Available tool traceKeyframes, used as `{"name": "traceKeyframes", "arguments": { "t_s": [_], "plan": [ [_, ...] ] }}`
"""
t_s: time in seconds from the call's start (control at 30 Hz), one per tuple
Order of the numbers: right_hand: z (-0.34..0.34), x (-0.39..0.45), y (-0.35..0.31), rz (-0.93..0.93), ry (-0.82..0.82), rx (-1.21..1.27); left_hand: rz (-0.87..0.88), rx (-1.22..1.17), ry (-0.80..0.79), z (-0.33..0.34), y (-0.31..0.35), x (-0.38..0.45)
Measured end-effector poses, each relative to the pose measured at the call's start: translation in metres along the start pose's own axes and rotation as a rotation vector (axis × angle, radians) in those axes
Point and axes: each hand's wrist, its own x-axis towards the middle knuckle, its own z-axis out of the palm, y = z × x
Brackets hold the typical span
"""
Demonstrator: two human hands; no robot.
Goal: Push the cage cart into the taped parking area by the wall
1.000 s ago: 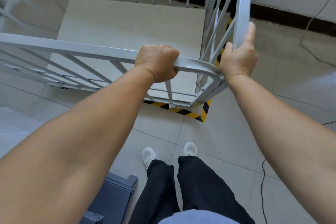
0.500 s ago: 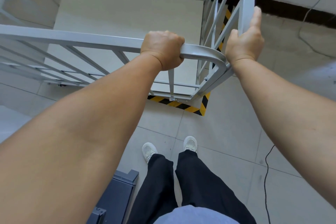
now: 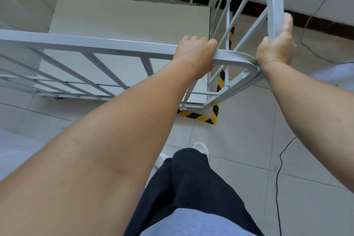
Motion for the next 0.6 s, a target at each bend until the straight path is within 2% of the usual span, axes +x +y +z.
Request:
{"name": "traceKeyframes", "arguments": {
  "t_s": [0.17,0.53,0.6],
  "plan": [
    [0.0,-0.002,-0.001,-0.005,0.007,-0.044,-0.01,-0.008,0.02,0.002,-0.007,-0.005],
    [0.001,-0.003,-0.002,-0.02,0.037,-0.102,-0.014,-0.025,-0.072,-0.009,-0.004,-0.003],
    [0.001,-0.007,-0.003,-0.077,0.106,-0.167,-0.012,-0.03,-0.073,-0.01,-0.005,-0.003]
  ]
}}
